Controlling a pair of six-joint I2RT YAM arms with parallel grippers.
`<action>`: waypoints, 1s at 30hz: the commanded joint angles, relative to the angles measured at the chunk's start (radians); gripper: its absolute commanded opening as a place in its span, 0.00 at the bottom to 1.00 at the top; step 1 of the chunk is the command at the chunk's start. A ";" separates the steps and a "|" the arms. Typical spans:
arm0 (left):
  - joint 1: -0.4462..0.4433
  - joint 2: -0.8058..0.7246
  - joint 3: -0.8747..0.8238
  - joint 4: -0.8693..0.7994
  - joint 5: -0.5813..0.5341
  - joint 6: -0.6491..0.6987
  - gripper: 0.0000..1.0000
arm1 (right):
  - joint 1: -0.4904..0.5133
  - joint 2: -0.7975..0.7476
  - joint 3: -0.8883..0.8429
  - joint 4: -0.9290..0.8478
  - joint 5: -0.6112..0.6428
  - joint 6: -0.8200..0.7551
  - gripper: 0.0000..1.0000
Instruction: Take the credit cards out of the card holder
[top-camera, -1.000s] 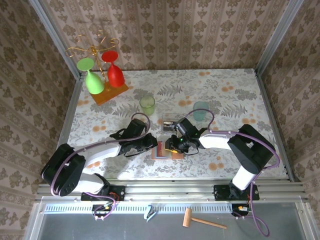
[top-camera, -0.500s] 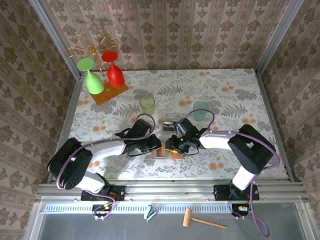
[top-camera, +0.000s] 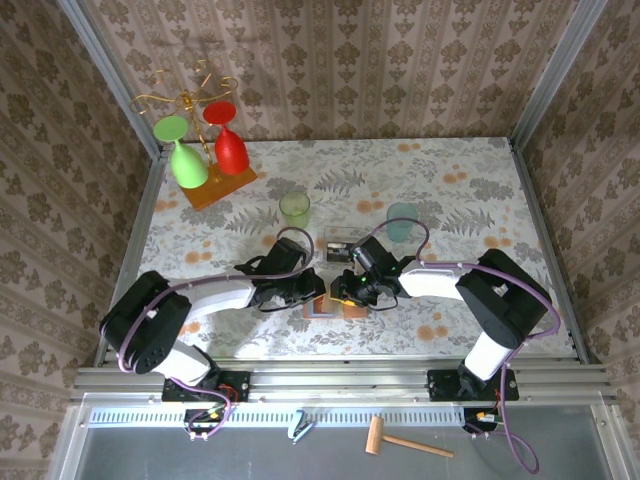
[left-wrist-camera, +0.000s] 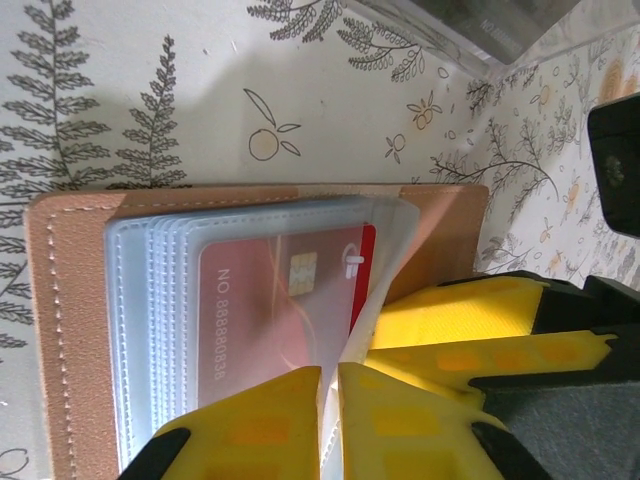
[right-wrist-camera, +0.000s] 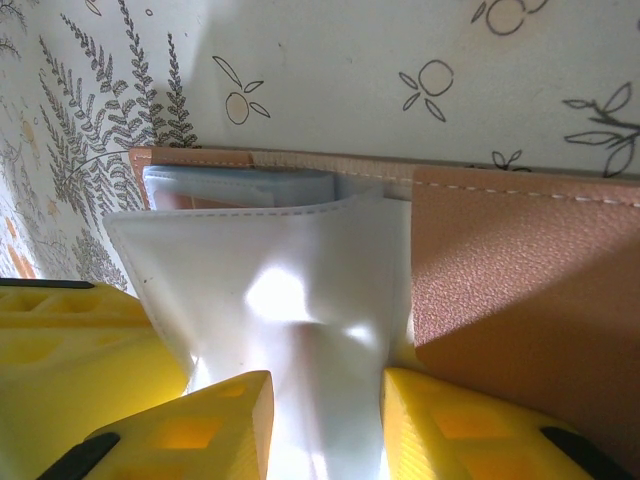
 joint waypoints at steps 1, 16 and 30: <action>-0.004 -0.042 0.005 -0.017 -0.022 -0.012 0.13 | -0.004 -0.015 -0.012 -0.019 0.004 0.008 0.34; 0.003 -0.025 0.011 -0.087 -0.045 0.013 0.16 | -0.004 -0.015 -0.007 -0.020 0.002 0.007 0.33; -0.003 0.000 0.007 -0.001 0.004 -0.014 0.14 | -0.004 -0.043 -0.008 -0.030 0.008 0.007 0.33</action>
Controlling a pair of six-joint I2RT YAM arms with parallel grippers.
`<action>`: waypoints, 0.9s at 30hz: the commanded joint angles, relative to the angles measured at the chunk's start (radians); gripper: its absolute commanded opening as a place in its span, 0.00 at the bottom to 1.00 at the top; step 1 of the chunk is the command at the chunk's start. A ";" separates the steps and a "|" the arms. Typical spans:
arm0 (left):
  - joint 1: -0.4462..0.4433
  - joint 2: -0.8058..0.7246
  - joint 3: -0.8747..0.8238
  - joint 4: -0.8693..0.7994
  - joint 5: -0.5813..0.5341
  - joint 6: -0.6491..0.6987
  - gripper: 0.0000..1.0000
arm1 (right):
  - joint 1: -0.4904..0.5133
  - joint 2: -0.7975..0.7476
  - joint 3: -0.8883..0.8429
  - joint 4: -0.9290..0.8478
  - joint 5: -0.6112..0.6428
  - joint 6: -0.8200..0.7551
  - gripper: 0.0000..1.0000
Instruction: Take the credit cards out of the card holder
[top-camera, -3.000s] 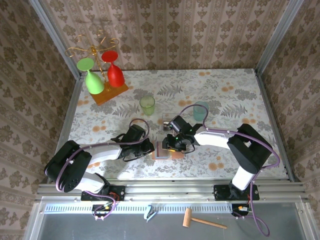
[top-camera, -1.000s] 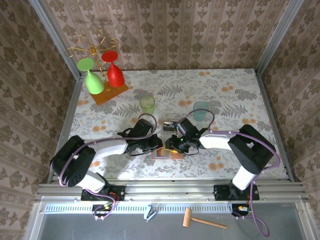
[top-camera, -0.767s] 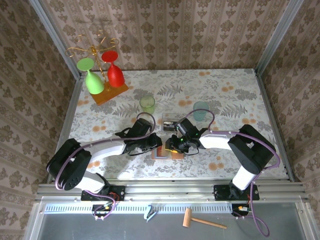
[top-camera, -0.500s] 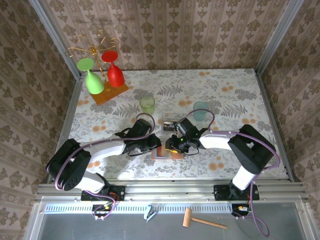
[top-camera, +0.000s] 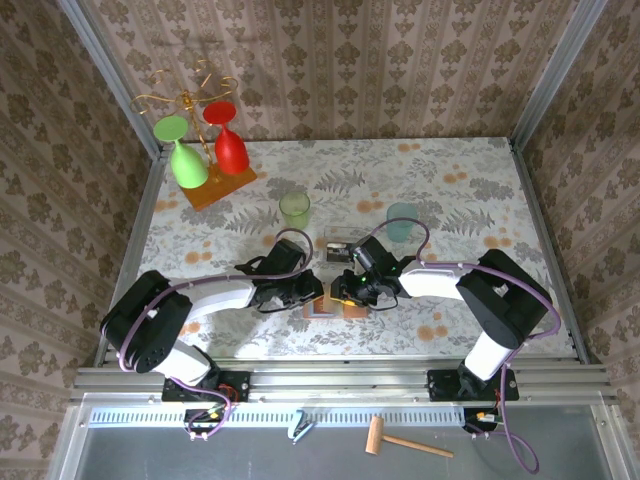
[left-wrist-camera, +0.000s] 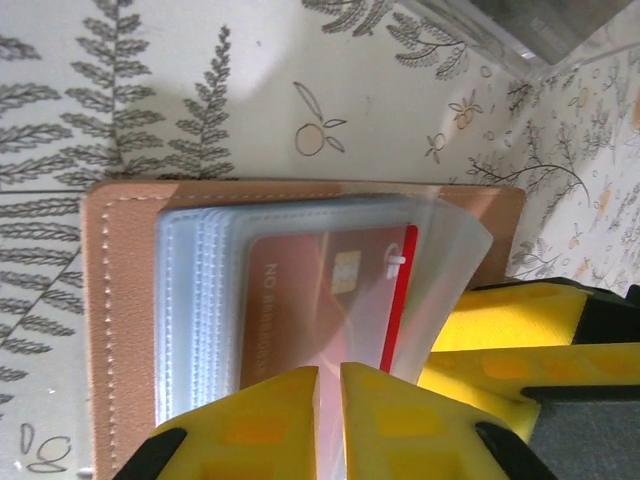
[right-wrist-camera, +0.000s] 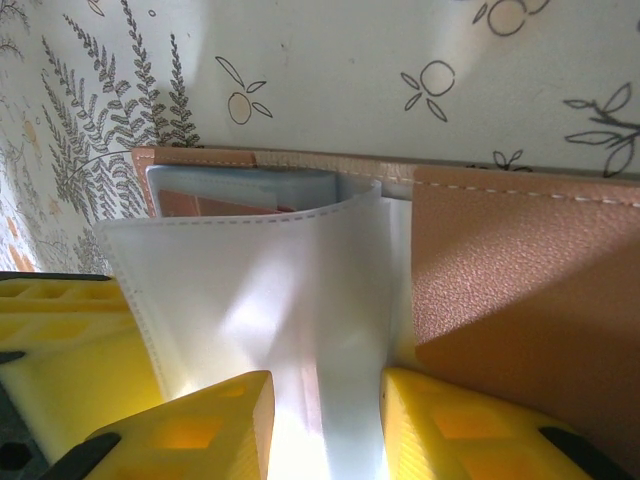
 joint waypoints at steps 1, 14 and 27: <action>-0.005 -0.012 0.008 0.027 0.021 -0.010 0.14 | -0.002 -0.044 -0.007 -0.033 0.009 0.008 0.34; -0.020 -0.018 0.049 0.026 0.038 -0.007 0.14 | -0.020 -0.220 0.015 -0.213 0.087 -0.038 0.39; -0.033 0.063 0.123 0.045 0.086 -0.002 0.14 | -0.109 -0.399 -0.038 -0.332 0.137 -0.075 0.39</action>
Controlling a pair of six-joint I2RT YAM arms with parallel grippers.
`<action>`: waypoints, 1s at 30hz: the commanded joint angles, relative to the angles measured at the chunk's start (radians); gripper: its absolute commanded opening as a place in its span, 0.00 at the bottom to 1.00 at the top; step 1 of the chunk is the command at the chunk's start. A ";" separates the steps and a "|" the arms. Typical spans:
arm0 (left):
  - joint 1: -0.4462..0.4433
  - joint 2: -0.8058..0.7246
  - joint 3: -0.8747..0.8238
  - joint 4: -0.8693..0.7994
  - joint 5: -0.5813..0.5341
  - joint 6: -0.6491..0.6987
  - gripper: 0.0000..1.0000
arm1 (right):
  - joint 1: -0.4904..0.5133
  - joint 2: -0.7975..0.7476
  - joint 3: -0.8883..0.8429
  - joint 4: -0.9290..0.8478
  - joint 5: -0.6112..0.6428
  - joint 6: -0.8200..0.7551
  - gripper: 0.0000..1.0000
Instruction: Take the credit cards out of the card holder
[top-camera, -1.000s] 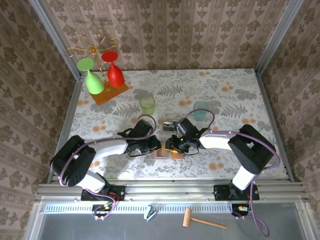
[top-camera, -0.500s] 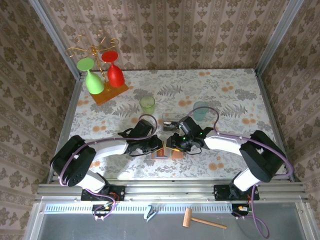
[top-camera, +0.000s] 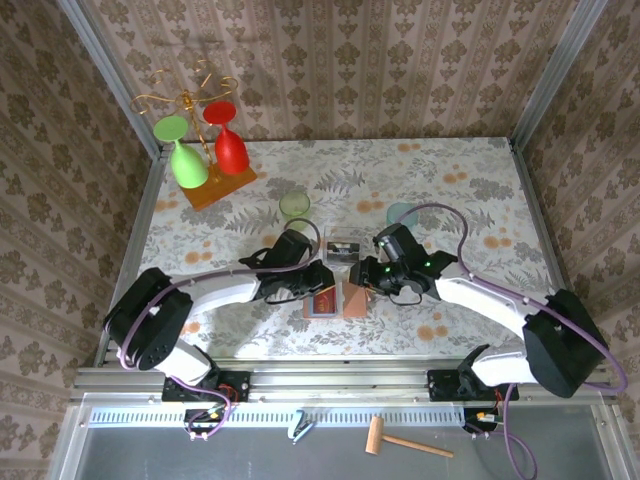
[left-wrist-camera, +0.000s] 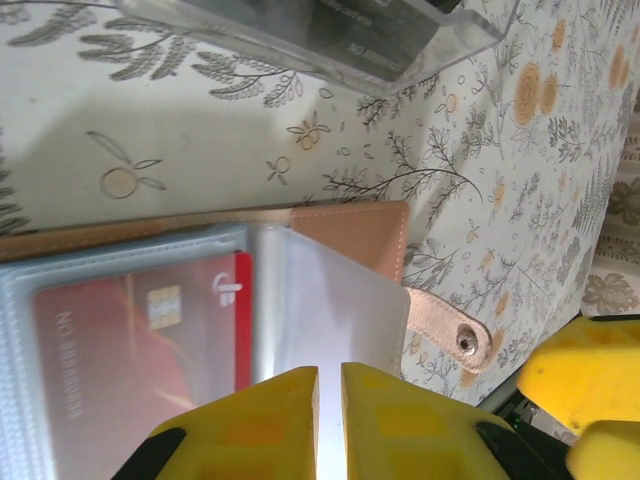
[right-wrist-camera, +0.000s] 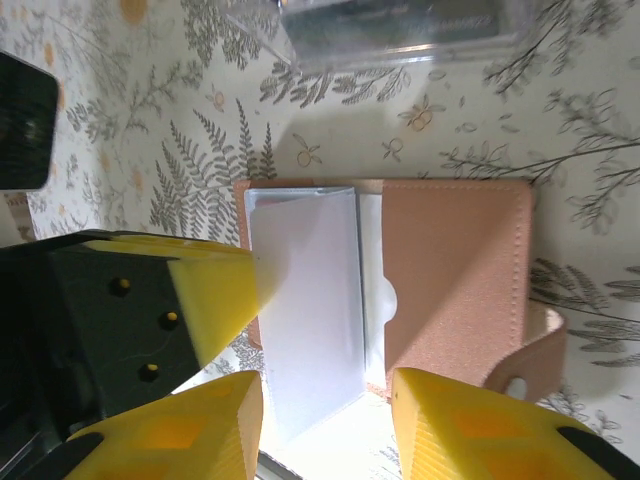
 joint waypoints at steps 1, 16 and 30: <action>-0.015 0.041 0.041 0.014 0.033 -0.002 0.14 | -0.031 -0.050 -0.031 -0.070 0.035 -0.022 0.39; -0.069 0.164 0.138 0.030 0.043 -0.022 0.14 | -0.126 -0.205 -0.113 -0.133 0.016 -0.046 0.39; -0.094 0.167 0.151 0.043 0.020 -0.048 0.14 | -0.132 -0.262 -0.156 -0.109 -0.026 -0.006 0.39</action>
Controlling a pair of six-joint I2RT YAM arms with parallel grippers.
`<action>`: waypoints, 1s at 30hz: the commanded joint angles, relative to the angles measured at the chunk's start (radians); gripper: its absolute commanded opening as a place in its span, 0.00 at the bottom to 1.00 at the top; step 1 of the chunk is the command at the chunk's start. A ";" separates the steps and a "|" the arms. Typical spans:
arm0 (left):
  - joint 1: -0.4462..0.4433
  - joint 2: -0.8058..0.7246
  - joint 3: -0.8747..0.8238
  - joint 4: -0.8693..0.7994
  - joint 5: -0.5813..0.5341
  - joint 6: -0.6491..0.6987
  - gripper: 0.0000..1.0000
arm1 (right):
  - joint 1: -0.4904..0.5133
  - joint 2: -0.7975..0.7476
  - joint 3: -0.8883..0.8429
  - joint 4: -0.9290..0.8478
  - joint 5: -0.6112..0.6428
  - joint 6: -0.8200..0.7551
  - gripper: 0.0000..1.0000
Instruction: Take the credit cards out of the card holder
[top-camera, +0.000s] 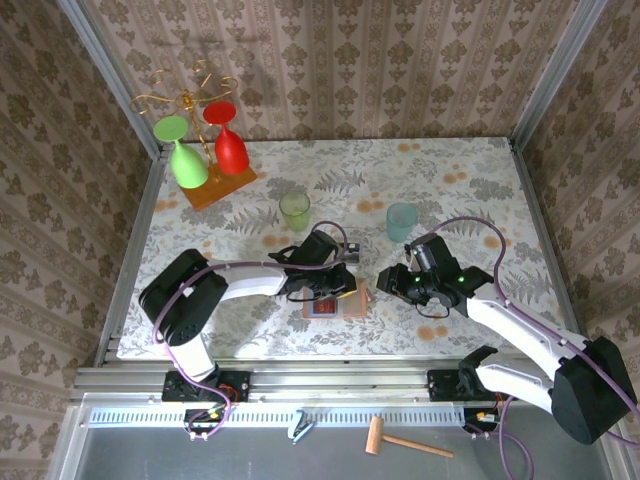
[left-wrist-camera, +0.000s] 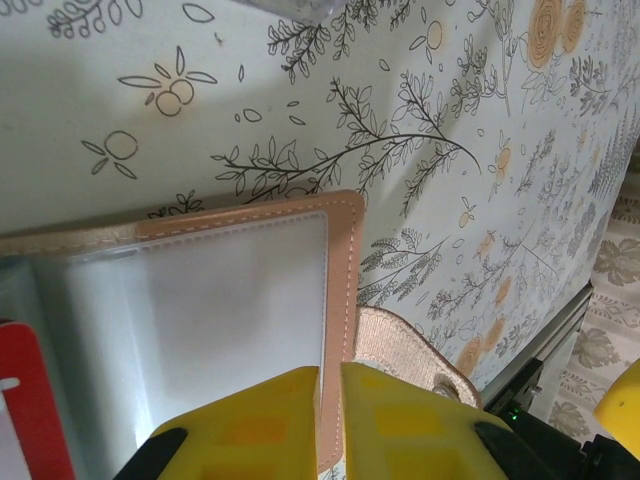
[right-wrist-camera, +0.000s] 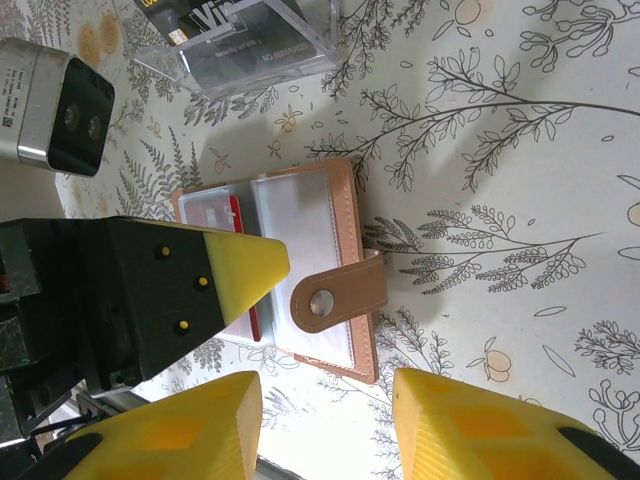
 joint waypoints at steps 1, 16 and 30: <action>-0.003 -0.042 0.009 0.010 -0.017 -0.011 0.14 | -0.005 -0.015 -0.012 0.011 -0.027 0.023 0.38; 0.053 -0.281 -0.176 0.017 -0.117 0.009 0.14 | 0.088 0.098 0.101 0.053 -0.039 0.060 0.36; 0.144 -0.365 -0.295 0.016 -0.101 0.032 0.14 | 0.220 0.374 0.276 0.120 -0.058 0.084 0.35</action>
